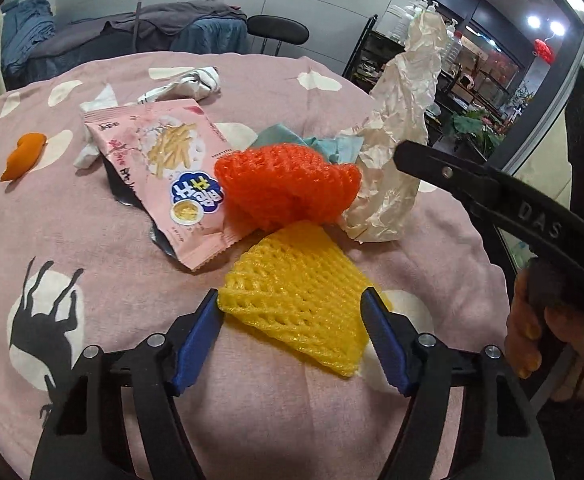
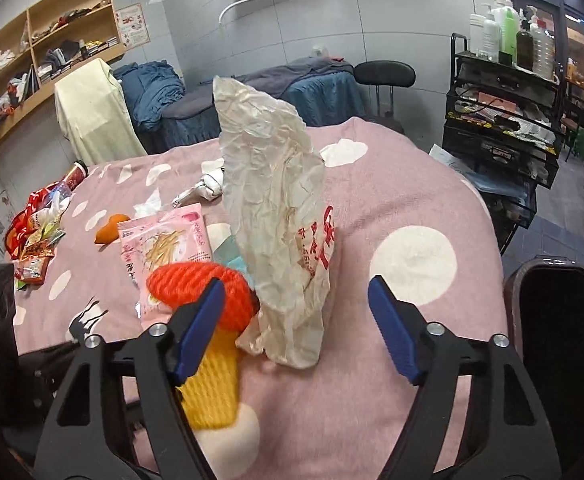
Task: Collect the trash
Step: 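Grasp the crumpled paper bag with the right tool while the left tool grasps the yellow net, then carry the paper bag to the bin and release it with the right tool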
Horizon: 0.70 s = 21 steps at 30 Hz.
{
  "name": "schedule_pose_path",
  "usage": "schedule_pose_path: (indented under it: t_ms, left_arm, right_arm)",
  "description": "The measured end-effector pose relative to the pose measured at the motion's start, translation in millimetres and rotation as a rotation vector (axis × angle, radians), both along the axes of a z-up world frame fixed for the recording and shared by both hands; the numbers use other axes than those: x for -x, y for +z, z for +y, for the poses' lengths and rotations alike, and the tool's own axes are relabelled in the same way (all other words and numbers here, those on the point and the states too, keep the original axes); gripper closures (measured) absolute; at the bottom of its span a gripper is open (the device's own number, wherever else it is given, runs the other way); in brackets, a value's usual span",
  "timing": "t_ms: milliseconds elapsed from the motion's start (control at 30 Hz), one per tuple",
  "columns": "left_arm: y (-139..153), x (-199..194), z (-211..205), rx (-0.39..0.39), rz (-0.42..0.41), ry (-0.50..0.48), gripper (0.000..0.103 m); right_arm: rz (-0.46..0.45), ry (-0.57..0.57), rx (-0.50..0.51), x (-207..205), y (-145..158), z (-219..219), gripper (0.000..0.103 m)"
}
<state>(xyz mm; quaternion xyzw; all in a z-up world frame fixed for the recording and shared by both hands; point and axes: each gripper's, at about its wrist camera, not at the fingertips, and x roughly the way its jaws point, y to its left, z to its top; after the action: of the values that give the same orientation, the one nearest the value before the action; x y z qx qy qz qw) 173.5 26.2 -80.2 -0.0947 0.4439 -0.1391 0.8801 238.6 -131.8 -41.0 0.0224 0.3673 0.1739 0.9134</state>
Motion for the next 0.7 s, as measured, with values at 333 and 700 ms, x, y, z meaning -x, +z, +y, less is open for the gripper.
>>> schedule_pose_path:
  t_ms: [333,700]
  left_arm:
    - [-4,4,-2,0.061,0.014,-0.021,0.085]
    - [36,53,-9,0.057,-0.171,-0.026,0.087]
  right_arm:
    - [0.003,-0.011,-0.027,-4,1,-12,0.090]
    - [-0.112,-0.050,-0.069,51,29,-60,0.090]
